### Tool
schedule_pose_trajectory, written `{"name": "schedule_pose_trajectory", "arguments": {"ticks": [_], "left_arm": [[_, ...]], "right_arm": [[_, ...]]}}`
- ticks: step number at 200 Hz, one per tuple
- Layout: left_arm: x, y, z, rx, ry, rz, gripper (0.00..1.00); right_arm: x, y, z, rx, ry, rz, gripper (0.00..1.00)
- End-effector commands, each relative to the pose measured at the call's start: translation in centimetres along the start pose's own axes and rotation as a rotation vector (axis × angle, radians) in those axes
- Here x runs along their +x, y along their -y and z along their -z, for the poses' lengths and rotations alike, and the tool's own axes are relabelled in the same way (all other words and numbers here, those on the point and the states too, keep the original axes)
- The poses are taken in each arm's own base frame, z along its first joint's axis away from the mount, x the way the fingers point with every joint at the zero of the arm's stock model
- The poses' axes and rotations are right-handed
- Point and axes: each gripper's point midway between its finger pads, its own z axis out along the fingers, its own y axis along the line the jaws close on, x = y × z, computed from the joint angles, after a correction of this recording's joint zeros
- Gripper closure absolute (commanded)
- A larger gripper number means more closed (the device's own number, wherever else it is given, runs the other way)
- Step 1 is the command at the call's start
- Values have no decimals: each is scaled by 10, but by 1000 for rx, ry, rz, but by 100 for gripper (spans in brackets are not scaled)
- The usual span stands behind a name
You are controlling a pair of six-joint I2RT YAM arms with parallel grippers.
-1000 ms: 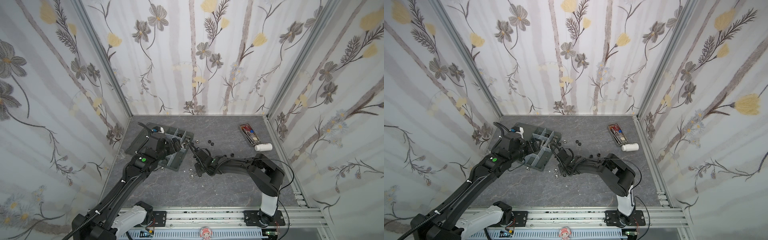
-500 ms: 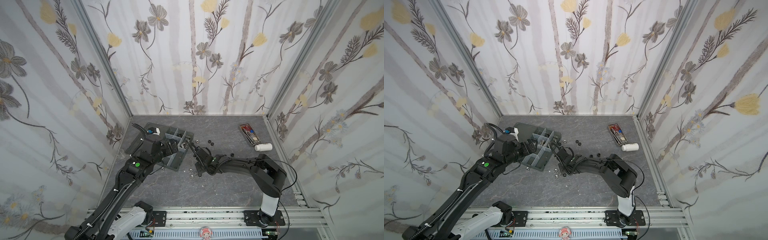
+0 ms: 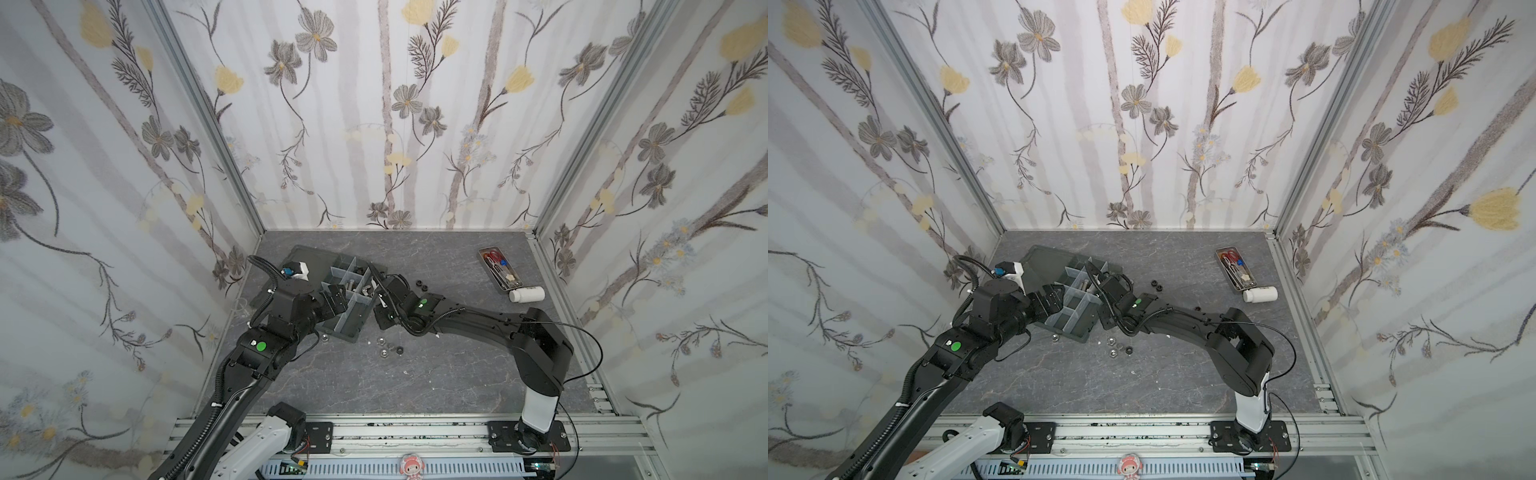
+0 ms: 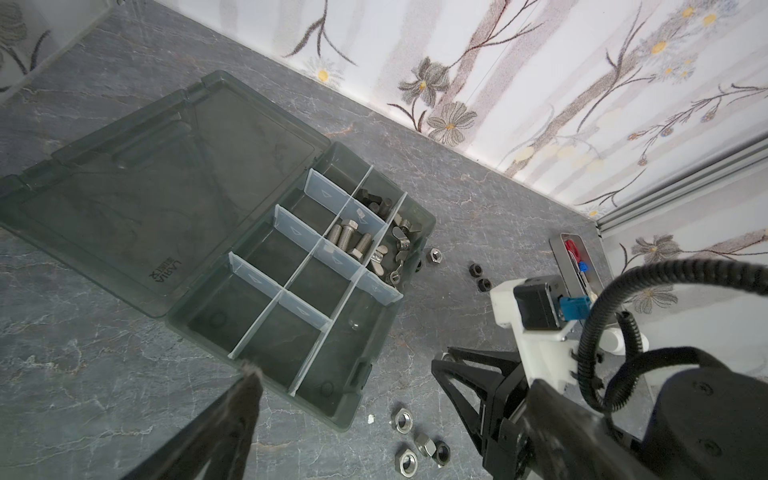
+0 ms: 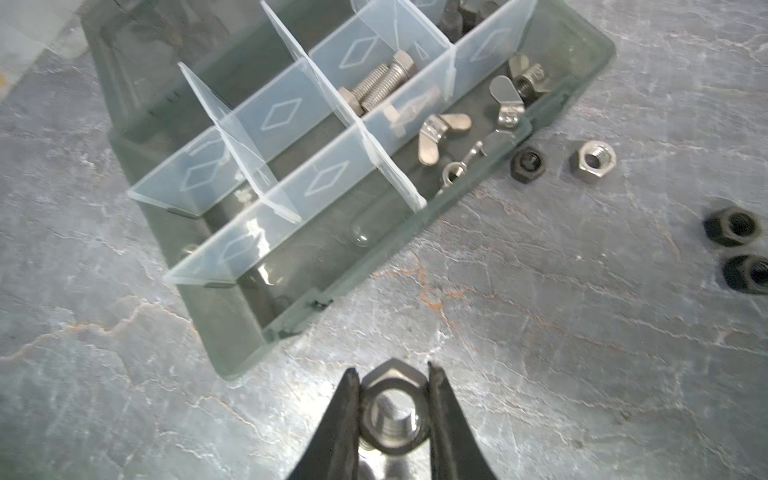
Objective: Sort the screws and nuts into containers
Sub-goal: 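Close the right gripper on the hex nut and carry it over the box, then lower the hex nut into a box compartment and open the right gripper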
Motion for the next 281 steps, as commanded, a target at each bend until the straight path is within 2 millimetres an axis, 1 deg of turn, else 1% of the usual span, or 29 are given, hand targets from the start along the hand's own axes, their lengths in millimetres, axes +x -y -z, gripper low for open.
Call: {"name": "schedule_pose_trajectory", "arguments": {"ticks": [1,42,70,135,173,208,245,262,281], "left_arm": [[0,-11,4,-39,16,0,0],[4,-19,11,-59,21,0,0],[6,-22,14,-66,21,-5,0],[7,-26,18,-67,27,5,0],[9,-28,18,-80,13,-27,0],[11,-28,17,-76,2,-41,0],[12,-25,17,-65,-13,-61,0],[13,-23,16,-57,-23,-73,0],[20,-21,10,-48,-56,-96,2]], "right_arm": [[-8,-15,-4,-41,-7,27,78],[-21,-36,-17,-94,-9,37,78],[-24,-46,-28,-118,-18,40,78],[-20,-54,-52,-140,-50,31,76],[-17,-54,-61,-146,-68,22,72],[-20,-54,-62,-152,-63,13,66],[-25,-52,-58,-156,-56,3,59],[-28,-51,-54,-153,-48,2,59],[-32,-46,-48,-140,-35,-3,58]]}}
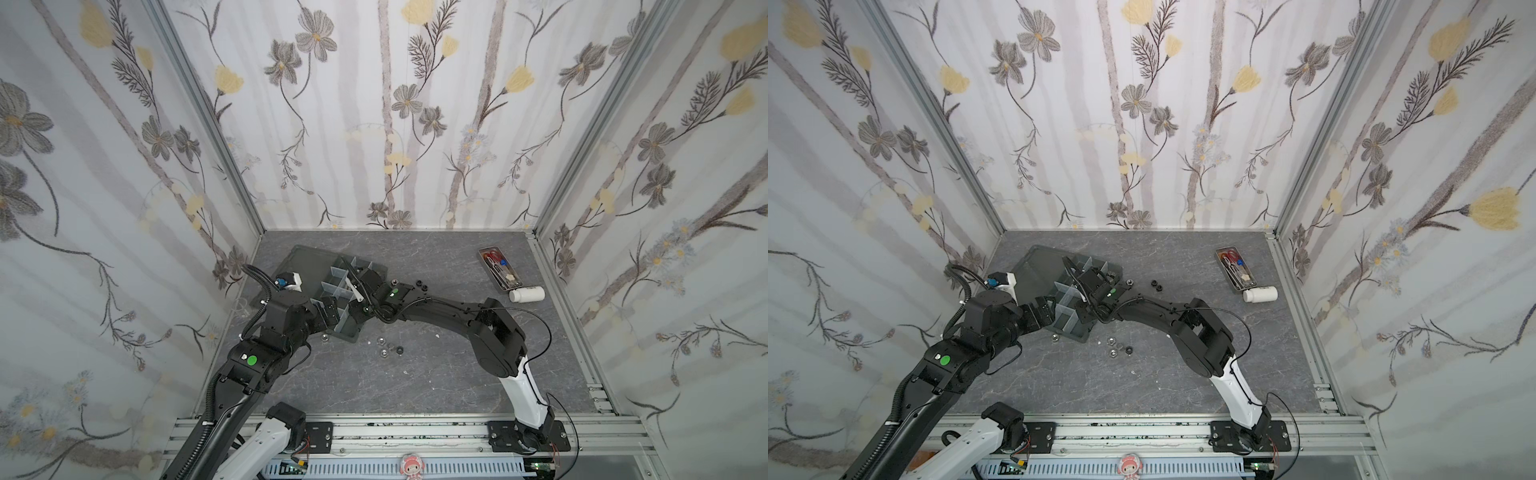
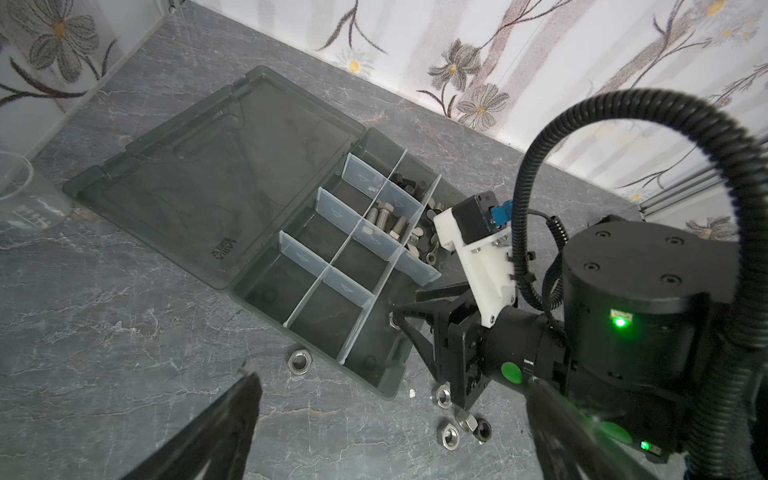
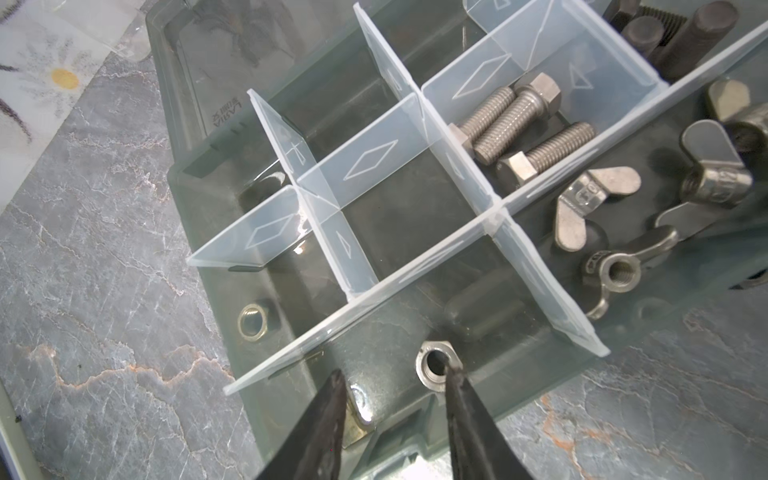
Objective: Sort the screws and nuts into containers
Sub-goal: 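Lower the hex nut into a box compartment and open the right gripper, then withdraw the right gripper while the left gripper moves to silver hex nuts beside the box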
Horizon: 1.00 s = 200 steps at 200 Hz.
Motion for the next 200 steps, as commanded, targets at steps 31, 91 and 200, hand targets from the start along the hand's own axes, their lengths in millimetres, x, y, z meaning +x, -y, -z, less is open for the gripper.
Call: {"name": "schedule_pose_trajectory", "arguments": {"ticks": [31,91,200], "left_arm": [[21,14,-15,49,-119,-81,5],[52,35,-29,67,-203,-137,17],[124,68,-64,38,-332,-240,32]], "right_arm": [[-17,9,35,4,80,-21,57],[-8,63,87,37,166,-138,56],[20,134,158,119,284,-266,54]]}}
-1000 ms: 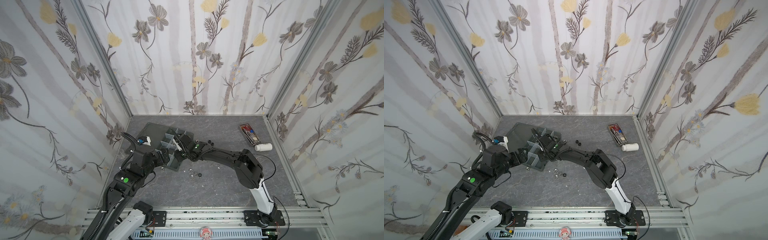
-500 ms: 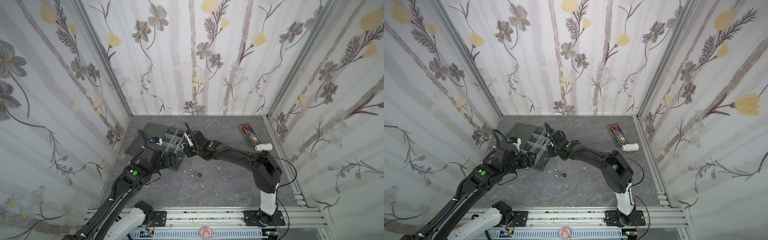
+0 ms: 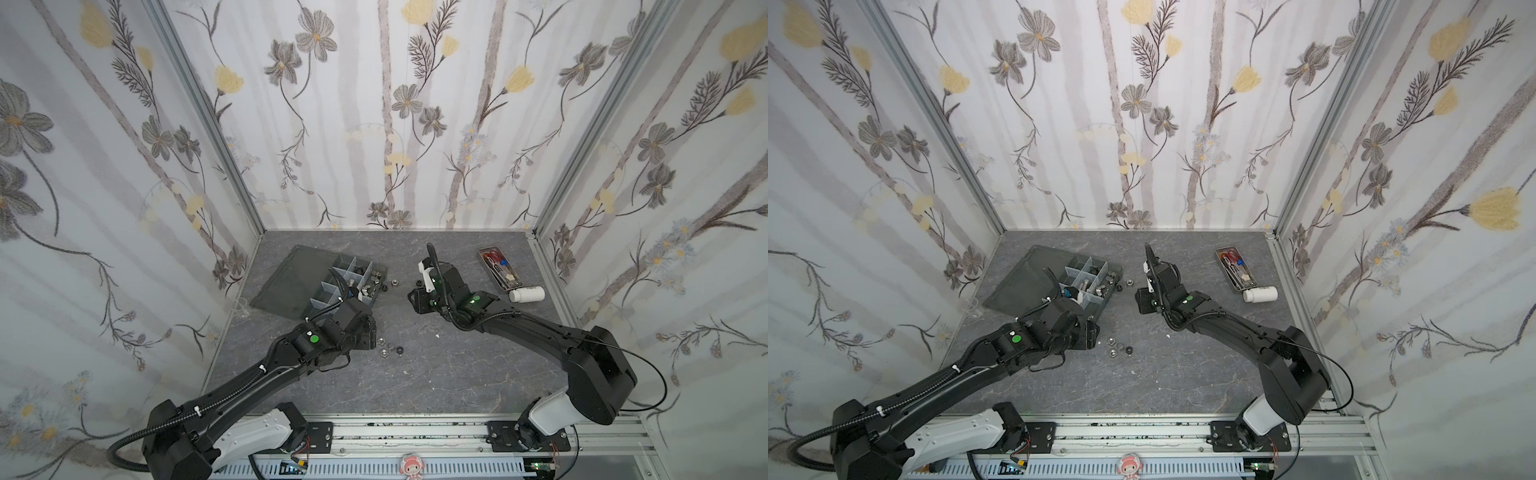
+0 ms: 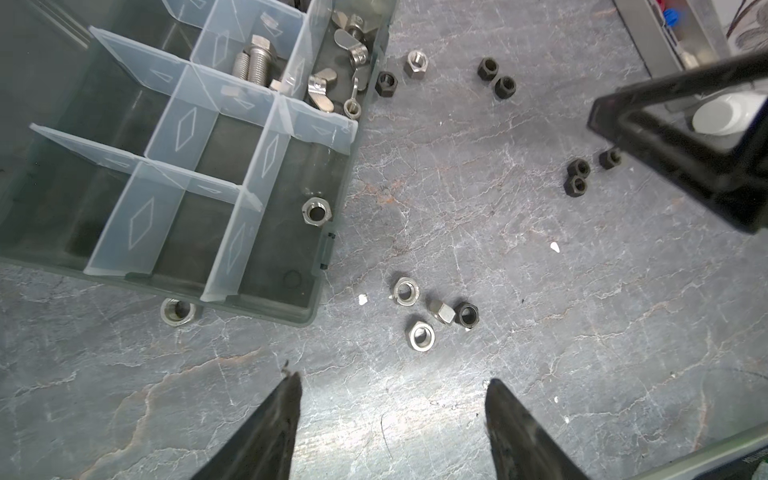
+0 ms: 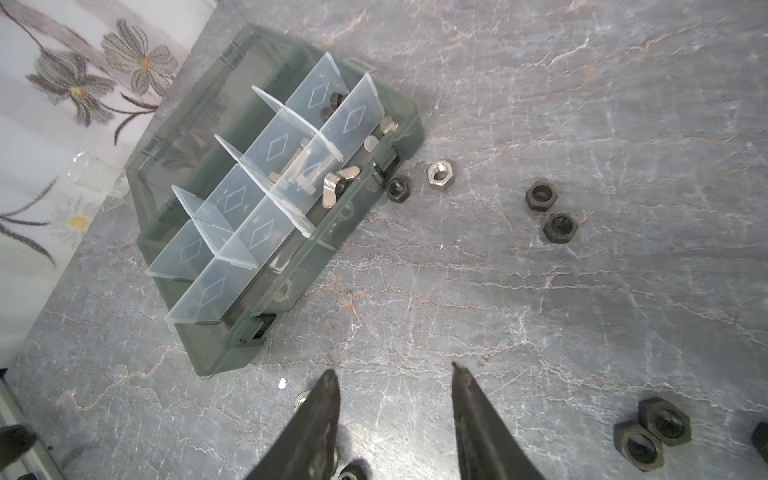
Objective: Sort the screws and nuts into containers
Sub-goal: 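Withdraw the right gripper while the left gripper moves to silver hex nuts beside the box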
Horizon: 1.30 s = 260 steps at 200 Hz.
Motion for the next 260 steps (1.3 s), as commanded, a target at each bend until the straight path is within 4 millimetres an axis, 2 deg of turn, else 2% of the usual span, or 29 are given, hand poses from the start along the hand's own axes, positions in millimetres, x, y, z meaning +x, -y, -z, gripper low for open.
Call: {"name": "schedule_pose_trajectory", "arguments": {"ticks": [1,63,106,164,201,203,206,224,260], "left_arm": [[-2,3,-10,-13,20,30,32],[20,4,-49,-51,-60,32,36],[30,3,-79,-108,-107,35,31],[36,4,-116,-182,-150,37,30],[34,3,-129,-226,-154,40,39],[34,3,-129,-228,-154,40,40],[34,3,-130,-229,-155,40,41],[35,2,-133,-241,-159,43,46],[40,-1,-135,-247,-172,45,47]], "right_arm": [[-7,5,8,-6,45,-26,54],[-6,32,29,19,82,-69,53],[-1,45,37,30,94,-86,53],[8,60,51,44,113,-105,53],[6,63,61,46,141,-106,53],[16,68,58,56,120,-107,53],[19,69,58,58,115,-109,53],[21,71,59,58,114,-111,53],[24,71,56,50,106,-112,53]]}}
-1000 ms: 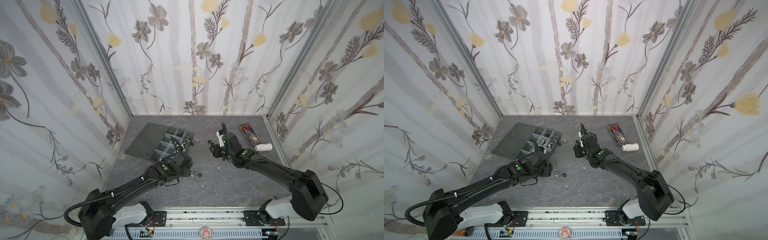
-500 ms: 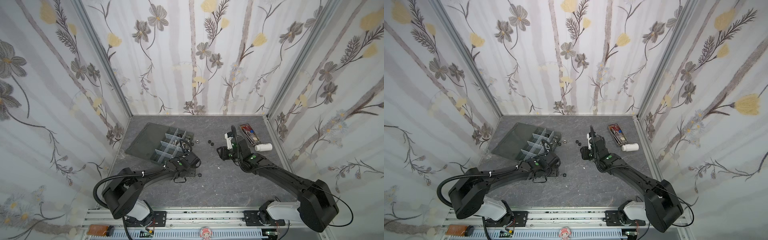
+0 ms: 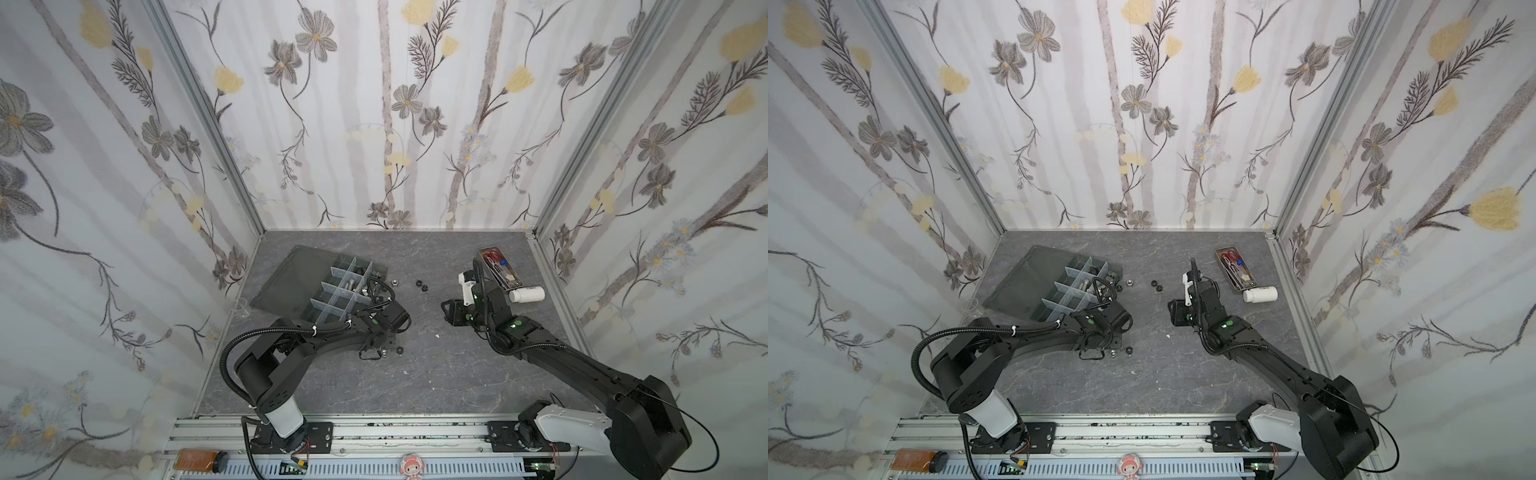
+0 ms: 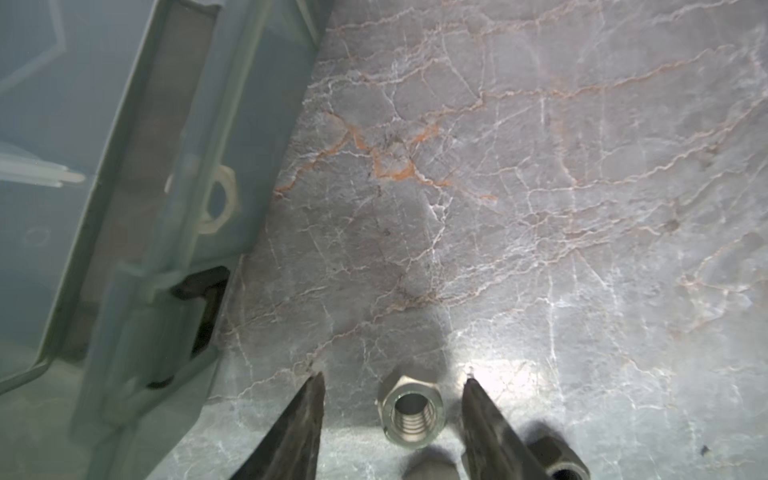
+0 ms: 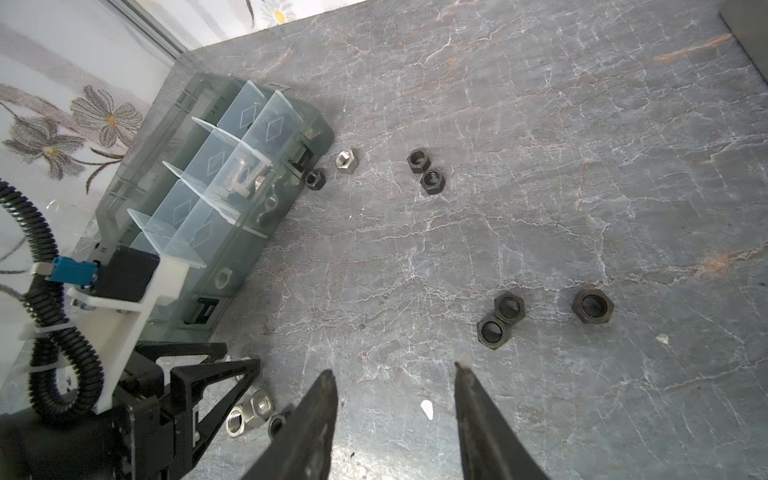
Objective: Sort the screws and nuts into containers
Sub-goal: 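Withdraw the right gripper while the left gripper moves to silver hex nuts beside the box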
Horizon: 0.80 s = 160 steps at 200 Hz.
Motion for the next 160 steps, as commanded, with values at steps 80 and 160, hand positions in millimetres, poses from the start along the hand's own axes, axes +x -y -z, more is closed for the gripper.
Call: {"name": "schedule_pose_trajectory", "arguments": {"ticks": [80,160], "left_arm": [[10,-1,-8,10,-26,21,52],[14,4,-11,30,-42,17,67]], "right_arm": [[-7,-7,-2,-35,18,4,52],[-6,-7,-2,-33,15,2,52]]}}
